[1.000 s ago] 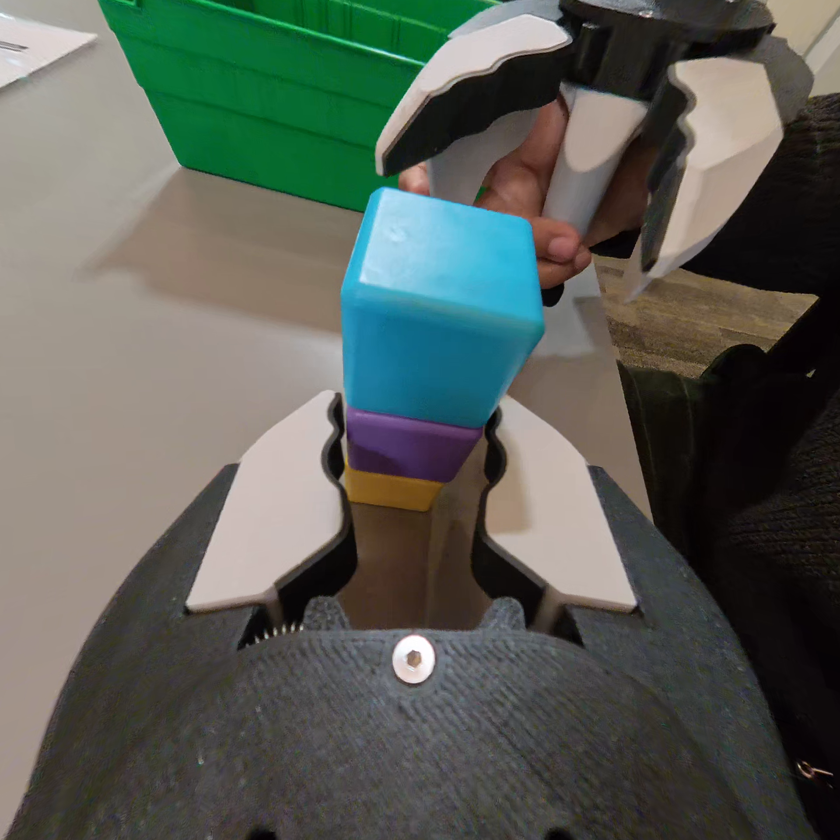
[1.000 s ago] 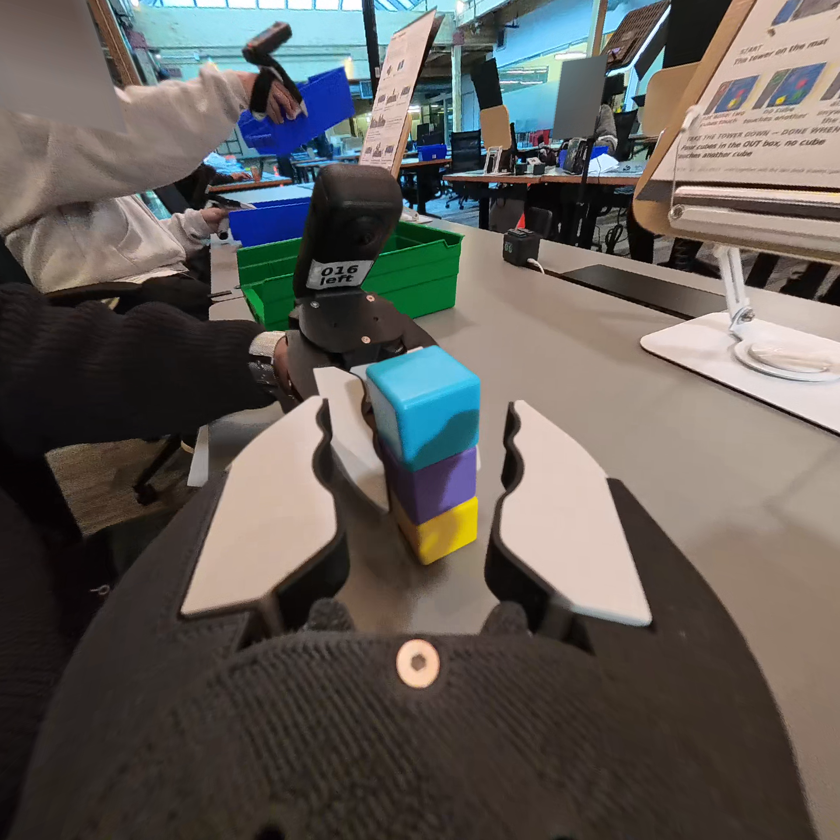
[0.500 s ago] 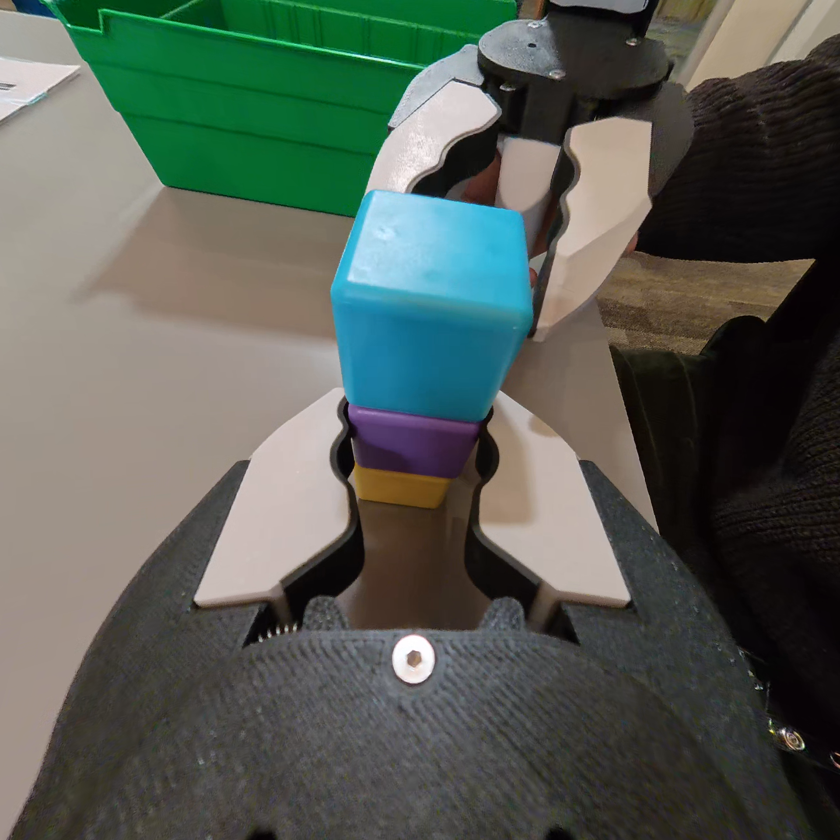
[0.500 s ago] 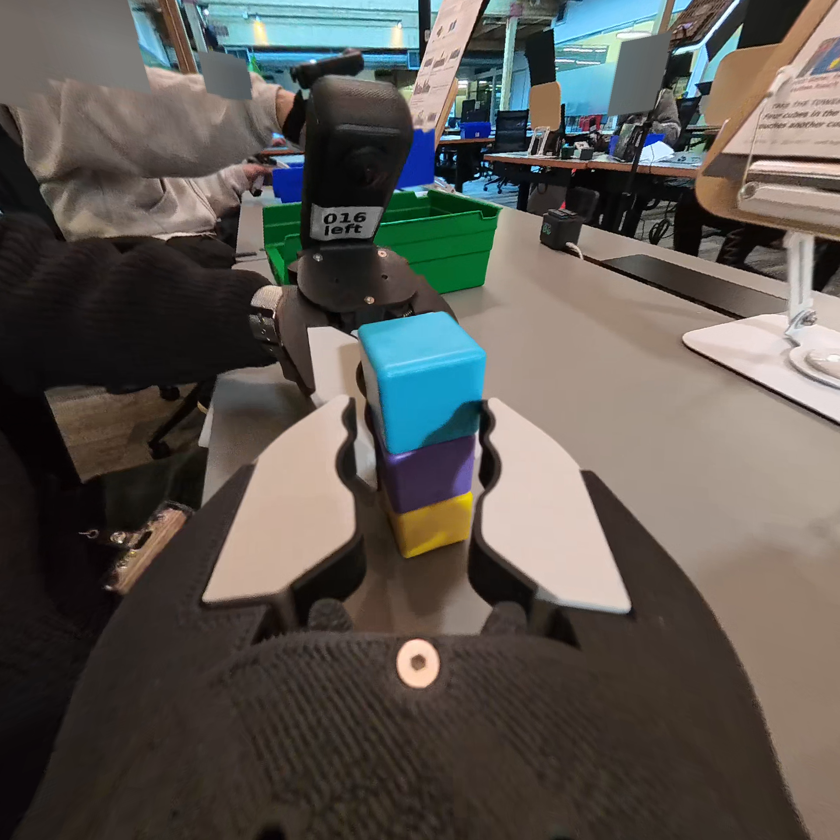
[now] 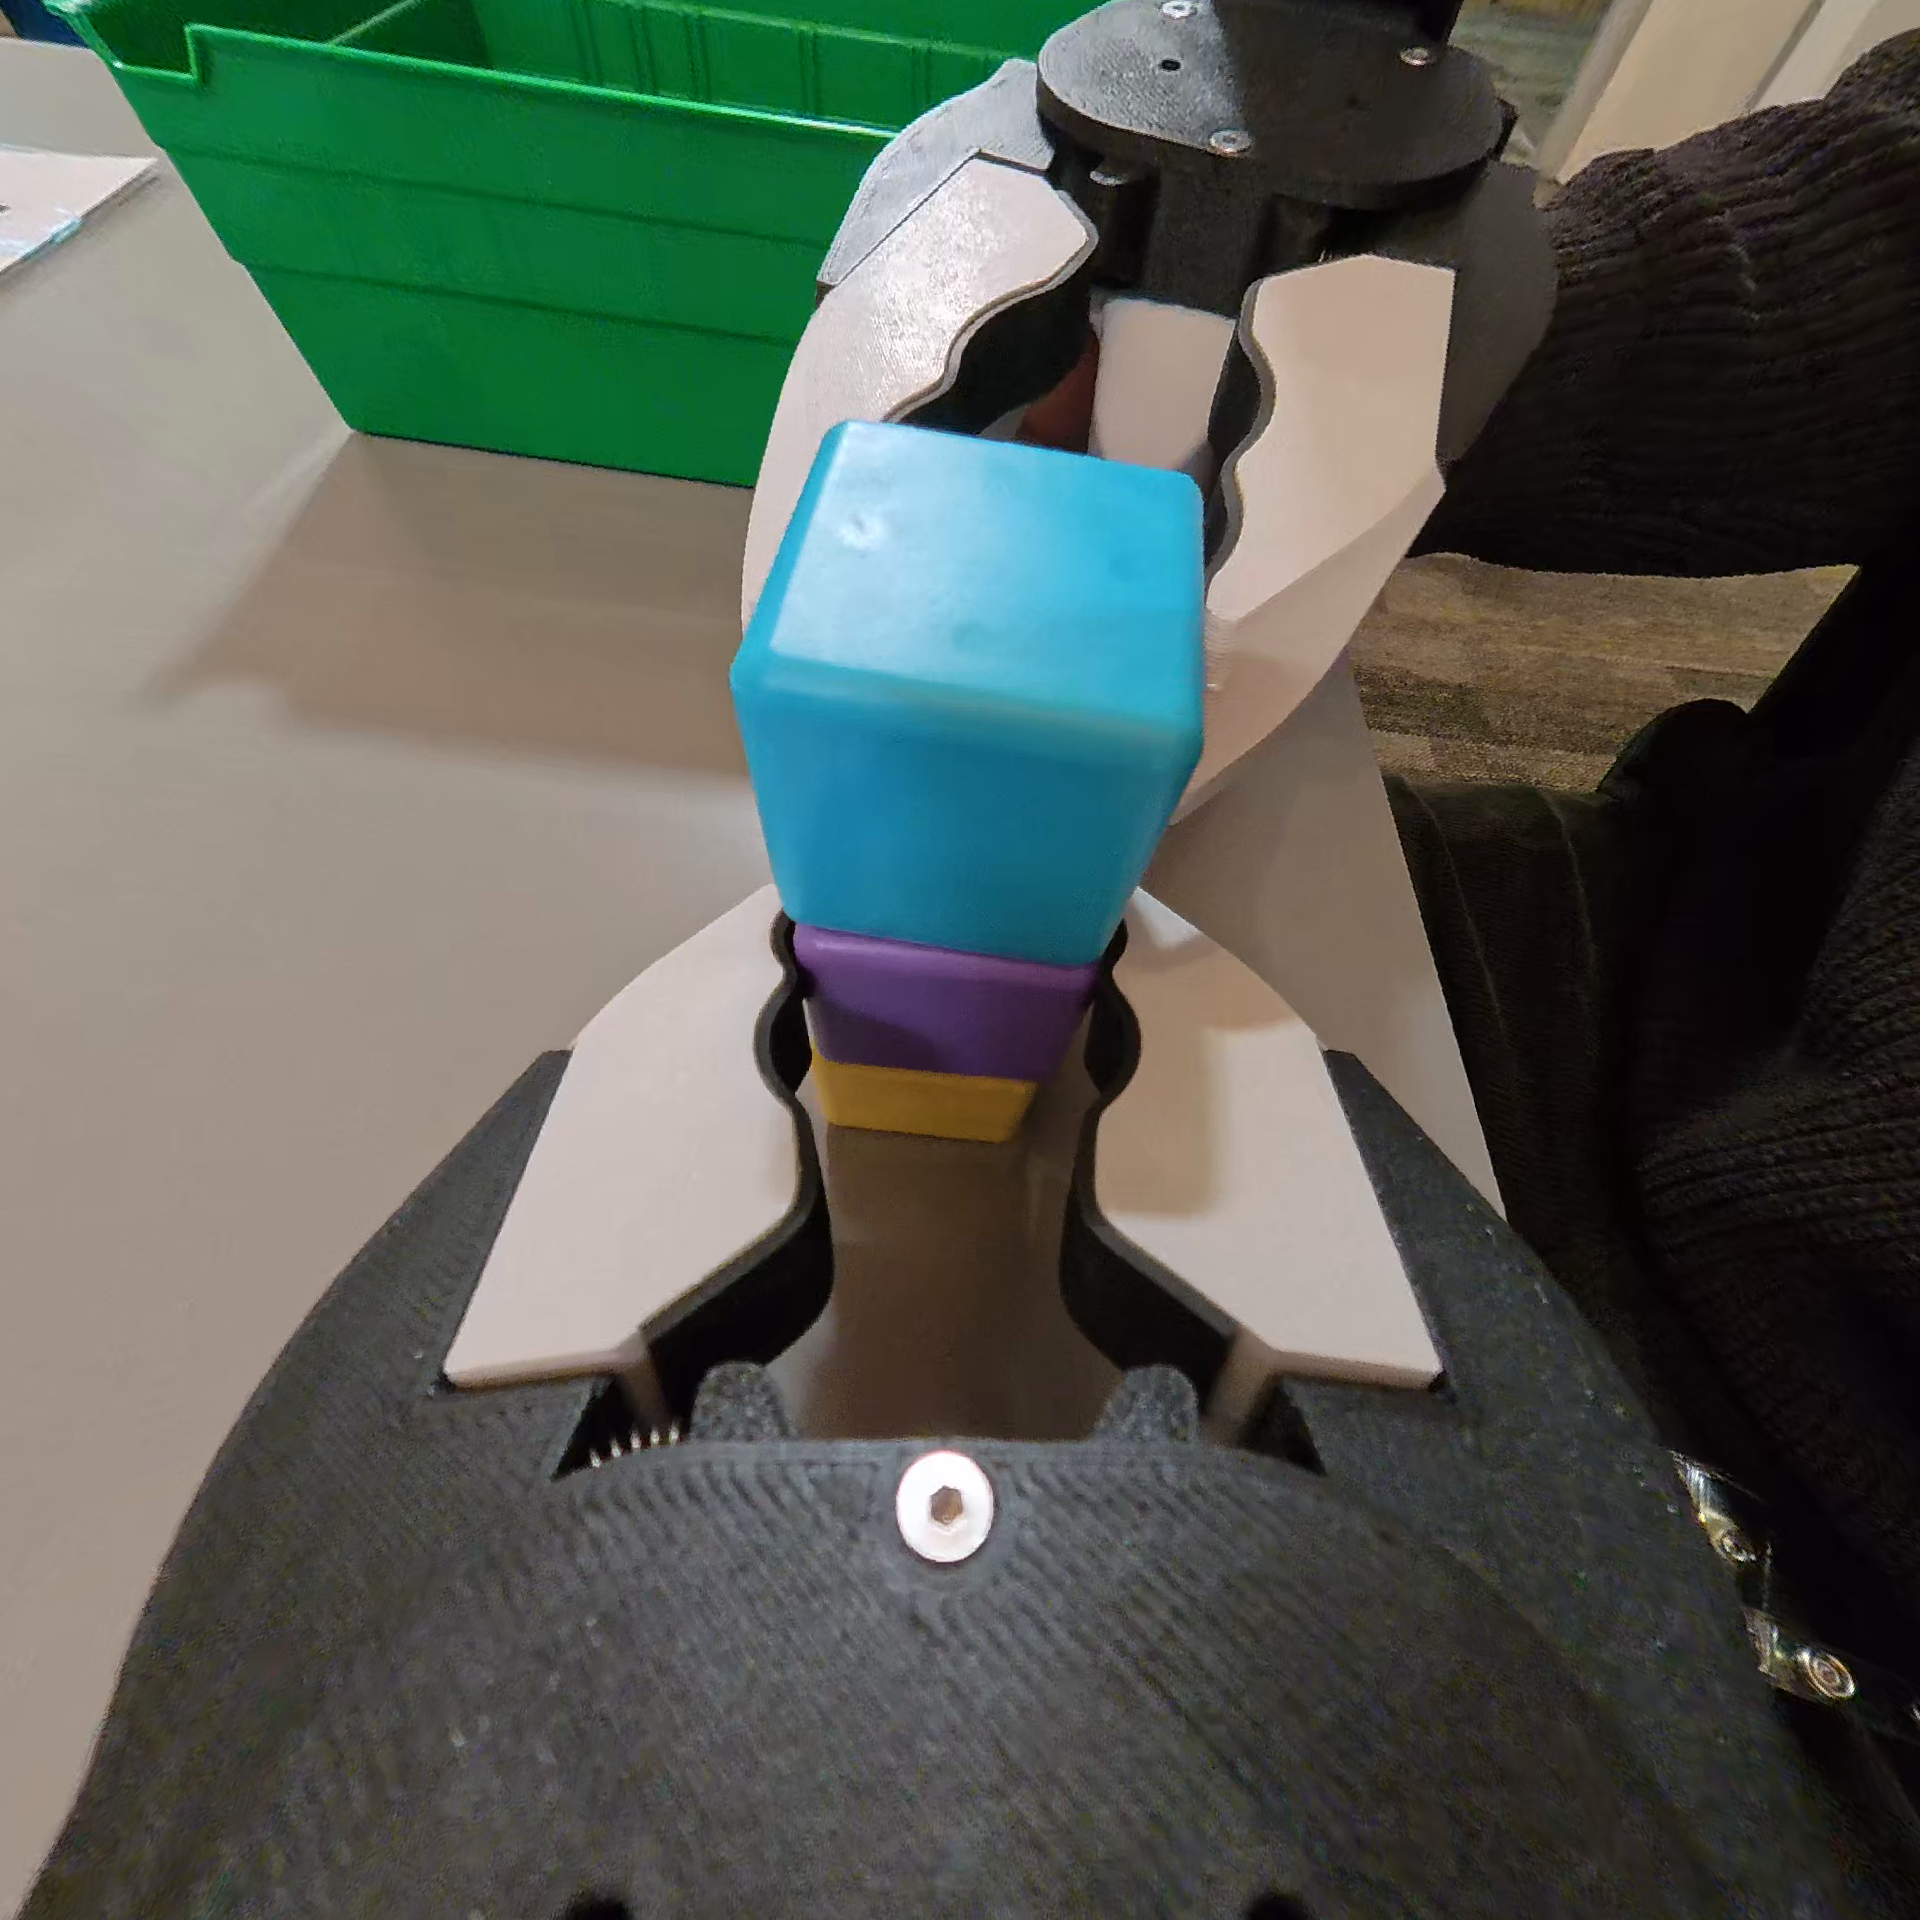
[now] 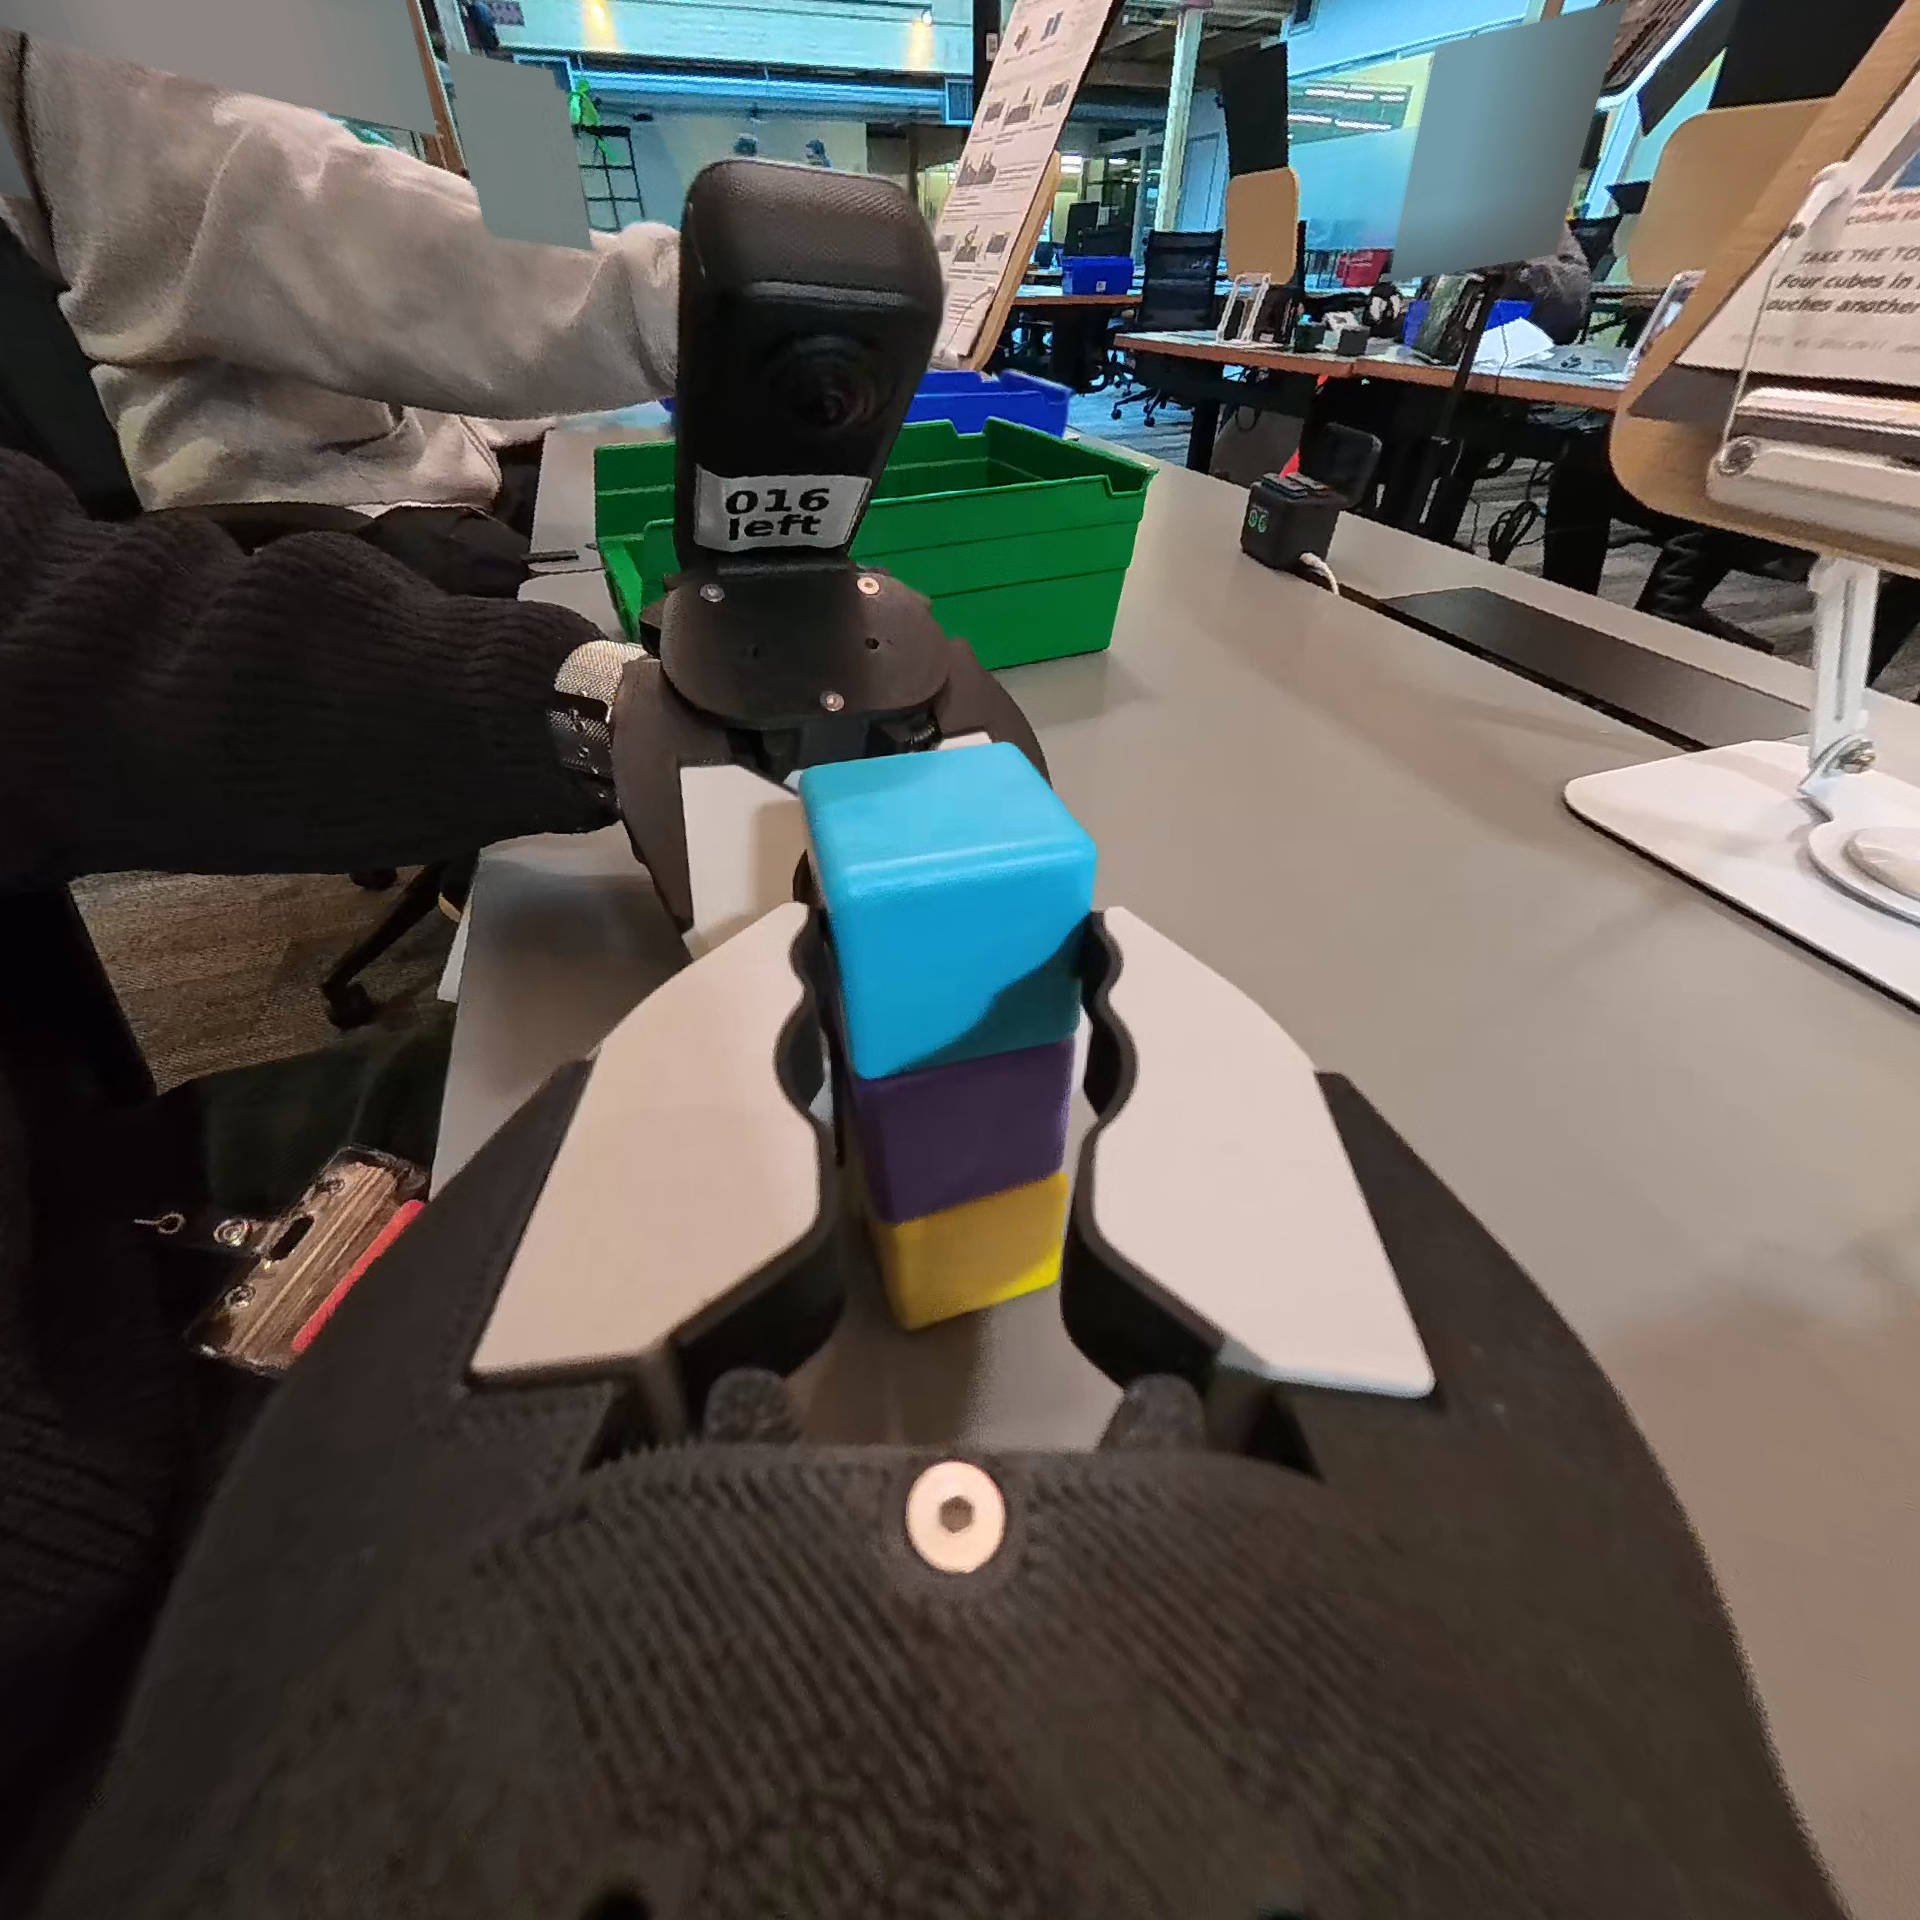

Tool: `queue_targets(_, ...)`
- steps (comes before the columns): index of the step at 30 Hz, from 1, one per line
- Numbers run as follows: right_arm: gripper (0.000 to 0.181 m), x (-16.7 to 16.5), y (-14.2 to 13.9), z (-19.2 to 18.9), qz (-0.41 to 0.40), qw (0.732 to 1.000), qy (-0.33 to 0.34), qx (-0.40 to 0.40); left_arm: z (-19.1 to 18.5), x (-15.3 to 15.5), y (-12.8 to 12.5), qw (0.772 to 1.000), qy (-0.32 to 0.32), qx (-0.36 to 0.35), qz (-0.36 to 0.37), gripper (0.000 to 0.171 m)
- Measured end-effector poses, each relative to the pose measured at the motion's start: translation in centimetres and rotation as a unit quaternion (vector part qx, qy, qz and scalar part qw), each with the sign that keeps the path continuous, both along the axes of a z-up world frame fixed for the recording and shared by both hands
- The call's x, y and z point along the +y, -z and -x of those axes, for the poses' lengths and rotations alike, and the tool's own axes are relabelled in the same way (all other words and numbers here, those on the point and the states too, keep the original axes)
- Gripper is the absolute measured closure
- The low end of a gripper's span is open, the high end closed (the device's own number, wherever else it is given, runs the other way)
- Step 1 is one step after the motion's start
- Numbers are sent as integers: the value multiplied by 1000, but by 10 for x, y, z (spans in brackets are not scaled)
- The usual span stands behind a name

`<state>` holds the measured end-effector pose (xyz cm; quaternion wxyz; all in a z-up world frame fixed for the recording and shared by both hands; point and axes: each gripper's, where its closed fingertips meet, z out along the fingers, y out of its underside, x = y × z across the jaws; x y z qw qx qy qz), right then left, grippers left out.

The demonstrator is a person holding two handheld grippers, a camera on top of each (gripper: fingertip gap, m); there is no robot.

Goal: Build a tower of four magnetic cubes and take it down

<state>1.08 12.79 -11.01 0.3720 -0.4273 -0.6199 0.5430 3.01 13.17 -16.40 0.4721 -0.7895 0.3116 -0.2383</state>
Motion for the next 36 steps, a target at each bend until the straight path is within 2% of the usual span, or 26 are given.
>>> queue_targets(5,134,-3,-6,1,24,1000,-3,9,-2,-1,1,1000,5,7,-3,118)
queue_targets(9,134,10,-41,-4,112,992,6,64,-1,0,0,1000,1,7,-5,118)
queue_targets(14,134,37,-76,-23,94,989,54,103,1,2,0,1000,-9,6,-5,118)
queue_targets(17,134,76,-97,-38,23,988,123,88,3,4,0,1000,-22,7,-7,119)
queue_targets(19,134,116,-101,-53,-42,981,184,46,5,5,0,1000,-28,8,-8,119)
queue_targets(21,134,166,-101,-76,-86,962,261,2,5,5,0,1000,-29,8,-8,118)
queue_targets(24,134,241,-69,-114,-125,919,353,-122,5,5,0,1000,-27,5,-4,118)
queue_targets(27,134,290,-23,-138,-138,876,387,-254,4,5,0,1000,-25,3,-2,118)
queue_targets(31,133,329,32,-148,-143,814,381,-414,2,7,0,1000,-21,0,-1,118)
queue_targets(34,132,351,55,-151,-151,777,382,-478,1,8,0,1000,-19,2,-2,118)
queue_targets(36,132,356,67,-150,-137,764,372,-509,1,8,0,1000,-19,0,-1,118)
